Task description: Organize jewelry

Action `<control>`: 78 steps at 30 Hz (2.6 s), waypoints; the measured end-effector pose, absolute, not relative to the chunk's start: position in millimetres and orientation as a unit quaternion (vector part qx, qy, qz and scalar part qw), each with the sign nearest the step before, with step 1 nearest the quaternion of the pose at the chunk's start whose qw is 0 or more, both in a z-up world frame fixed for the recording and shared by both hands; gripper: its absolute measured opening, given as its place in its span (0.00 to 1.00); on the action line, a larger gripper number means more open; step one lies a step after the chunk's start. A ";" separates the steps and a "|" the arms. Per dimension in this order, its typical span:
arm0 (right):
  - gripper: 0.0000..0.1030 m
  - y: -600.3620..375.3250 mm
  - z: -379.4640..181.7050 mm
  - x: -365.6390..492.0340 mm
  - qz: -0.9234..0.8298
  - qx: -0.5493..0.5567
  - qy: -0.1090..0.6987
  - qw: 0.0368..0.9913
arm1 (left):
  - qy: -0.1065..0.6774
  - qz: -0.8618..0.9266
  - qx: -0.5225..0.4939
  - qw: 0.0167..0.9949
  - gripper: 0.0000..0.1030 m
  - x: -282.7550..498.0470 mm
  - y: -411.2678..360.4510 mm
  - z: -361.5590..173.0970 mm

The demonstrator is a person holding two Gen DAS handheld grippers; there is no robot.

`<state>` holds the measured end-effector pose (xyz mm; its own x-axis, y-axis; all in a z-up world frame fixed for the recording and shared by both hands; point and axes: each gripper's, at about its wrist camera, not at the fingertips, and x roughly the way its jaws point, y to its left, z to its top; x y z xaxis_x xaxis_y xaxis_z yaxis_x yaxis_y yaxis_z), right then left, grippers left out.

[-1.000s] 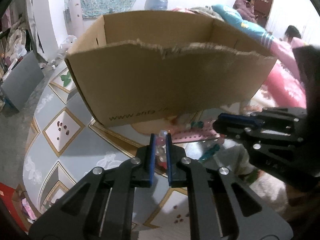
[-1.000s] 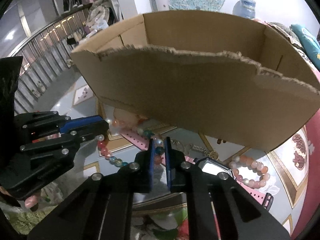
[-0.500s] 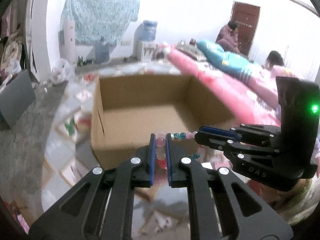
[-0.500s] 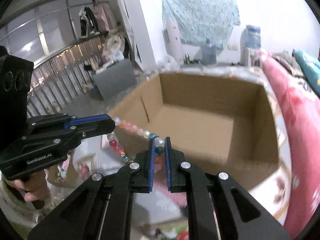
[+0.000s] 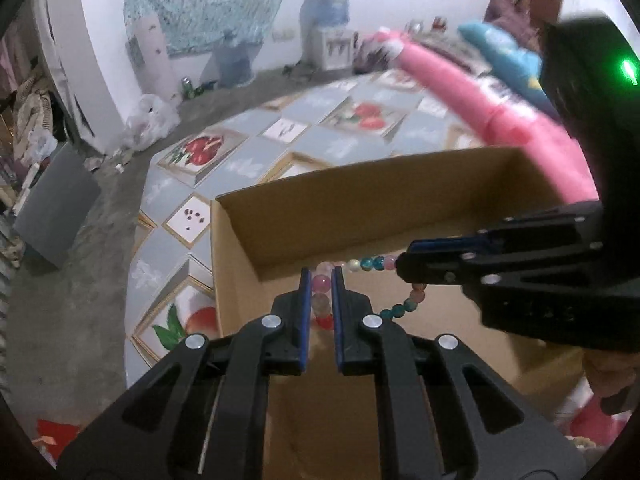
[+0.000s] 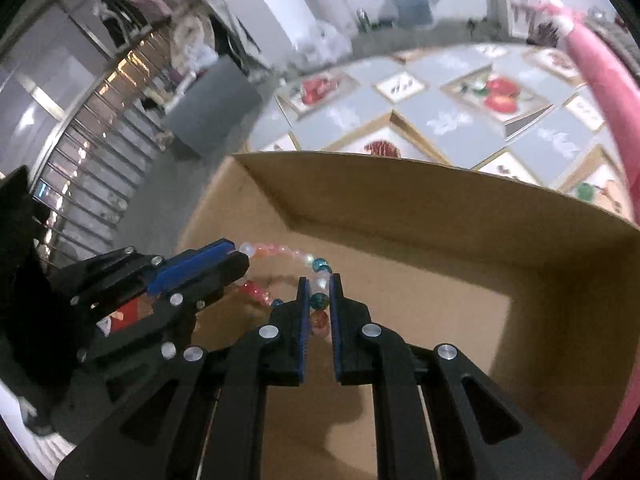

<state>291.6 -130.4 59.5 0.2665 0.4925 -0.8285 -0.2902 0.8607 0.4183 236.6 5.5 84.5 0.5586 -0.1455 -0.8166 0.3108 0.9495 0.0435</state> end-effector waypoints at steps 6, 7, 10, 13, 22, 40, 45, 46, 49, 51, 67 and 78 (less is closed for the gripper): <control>0.11 -125.5 46.7 309.2 0.241 0.104 0.559 0.786 | 0.440 -0.112 0.070 0.888 0.13 233.6 20.6 88.8; 0.11 -128.4 48.6 309.2 0.242 0.108 0.555 0.788 | 0.434 -0.113 0.067 0.891 0.13 231.0 22.0 91.9; 0.11 -140.6 68.3 294.4 0.245 0.112 0.529 0.804 | 0.415 -0.113 0.055 0.901 0.20 218.3 27.1 104.5; 0.11 -157.2 99.3 263.4 0.253 0.109 0.488 0.828 | 0.384 -0.116 0.043 0.915 0.39 186.8 34.4 123.9; 0.81 -227.7 163.1 96.3 0.230 0.083 0.340 0.908 | 0.344 -0.139 0.044 0.928 0.83 63.8 43.2 137.2; 0.90 -218.3 -5.7 14.3 0.068 0.027 0.506 0.860 | 0.506 -0.054 0.080 0.857 0.85 25.5 8.6 -17.2; 0.91 -208.5 -20.7 16.3 0.050 -0.016 0.517 0.855 | 0.510 -0.047 0.051 0.858 0.91 29.9 17.9 -19.8; 0.94 -205.3 -21.9 14.5 0.049 -0.025 0.517 0.854 | 0.509 -0.045 0.045 0.858 0.92 30.1 20.2 -21.3; 0.94 -201.7 -22.9 15.4 0.049 -0.025 0.520 0.852 | 0.504 -0.043 0.040 0.862 0.93 28.7 23.3 -21.7; 0.94 -203.0 -22.6 18.2 0.046 -0.020 0.524 0.850 | 0.499 -0.043 0.046 0.864 0.93 28.1 21.4 -22.2; 0.94 -203.1 -22.5 29.0 0.032 -0.013 0.541 0.840 | 0.503 -0.047 0.043 0.862 0.93 28.9 21.7 -21.1; 0.94 -203.1 -23.1 28.9 0.028 -0.011 0.541 0.840 | 0.505 -0.046 0.039 0.861 0.93 32.8 23.4 -22.1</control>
